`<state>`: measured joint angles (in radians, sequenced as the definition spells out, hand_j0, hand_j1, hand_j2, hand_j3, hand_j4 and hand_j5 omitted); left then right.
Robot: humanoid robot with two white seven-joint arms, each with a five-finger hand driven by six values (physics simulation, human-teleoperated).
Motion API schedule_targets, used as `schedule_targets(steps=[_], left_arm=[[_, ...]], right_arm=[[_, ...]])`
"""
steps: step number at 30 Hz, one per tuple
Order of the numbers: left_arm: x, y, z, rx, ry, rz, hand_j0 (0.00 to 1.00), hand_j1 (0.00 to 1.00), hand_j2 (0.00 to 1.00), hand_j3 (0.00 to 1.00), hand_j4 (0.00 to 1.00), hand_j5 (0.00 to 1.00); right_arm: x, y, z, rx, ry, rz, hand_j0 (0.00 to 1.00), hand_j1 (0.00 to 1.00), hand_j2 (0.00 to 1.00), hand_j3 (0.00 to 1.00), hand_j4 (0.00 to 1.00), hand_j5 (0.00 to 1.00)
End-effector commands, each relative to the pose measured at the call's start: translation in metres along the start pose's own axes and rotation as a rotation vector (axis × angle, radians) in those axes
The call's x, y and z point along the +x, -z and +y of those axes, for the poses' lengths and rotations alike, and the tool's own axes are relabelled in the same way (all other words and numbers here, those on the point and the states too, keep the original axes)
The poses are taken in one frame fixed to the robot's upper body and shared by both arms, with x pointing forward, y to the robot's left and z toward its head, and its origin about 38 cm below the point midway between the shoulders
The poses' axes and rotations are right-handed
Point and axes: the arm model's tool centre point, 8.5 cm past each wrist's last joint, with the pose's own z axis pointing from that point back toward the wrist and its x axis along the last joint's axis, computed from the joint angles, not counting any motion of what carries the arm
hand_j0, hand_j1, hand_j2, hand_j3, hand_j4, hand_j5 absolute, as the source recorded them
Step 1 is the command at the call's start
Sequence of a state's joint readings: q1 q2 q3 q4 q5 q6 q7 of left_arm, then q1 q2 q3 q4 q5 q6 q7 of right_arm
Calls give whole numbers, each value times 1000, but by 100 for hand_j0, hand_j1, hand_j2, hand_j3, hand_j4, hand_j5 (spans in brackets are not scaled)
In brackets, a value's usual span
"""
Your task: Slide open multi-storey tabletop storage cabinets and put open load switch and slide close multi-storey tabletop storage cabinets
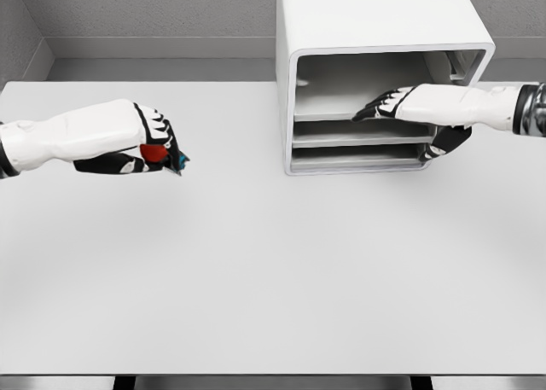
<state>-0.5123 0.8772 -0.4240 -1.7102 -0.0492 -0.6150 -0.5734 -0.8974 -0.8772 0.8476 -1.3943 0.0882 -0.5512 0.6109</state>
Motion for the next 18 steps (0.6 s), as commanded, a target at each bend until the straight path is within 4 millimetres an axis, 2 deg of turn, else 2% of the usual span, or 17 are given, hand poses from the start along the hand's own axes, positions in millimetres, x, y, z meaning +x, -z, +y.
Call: schedule_targets(steps=[1,4,11,13,18], left_arm=[[4,1,2,12,-7,-14,44,44,44,44,44,44],[4,1,4,12,-5,-15,44,44,44,44,44,44],[9,6,7,29,-6,-40,44,44,44,44,44,44],[9,8,9,33,0,-44,44,44,44,44,44,44],[10,11,11,42,3,-52,44,44,44,44,44,44]], right_arm=[[3,1,-1,2,-8,-9,100,100,100,100,100,100],[11,3,-1,8,-23,-29,100,100,100,100,100,100],[1,-3,-15,-17,-14,16,100,100,100,100,100,100],[-10,-4,-11,-12,12,48,100,100,100,100,100,100],[-12,1,0,22,21,49,100,100,100,100,100,100]])
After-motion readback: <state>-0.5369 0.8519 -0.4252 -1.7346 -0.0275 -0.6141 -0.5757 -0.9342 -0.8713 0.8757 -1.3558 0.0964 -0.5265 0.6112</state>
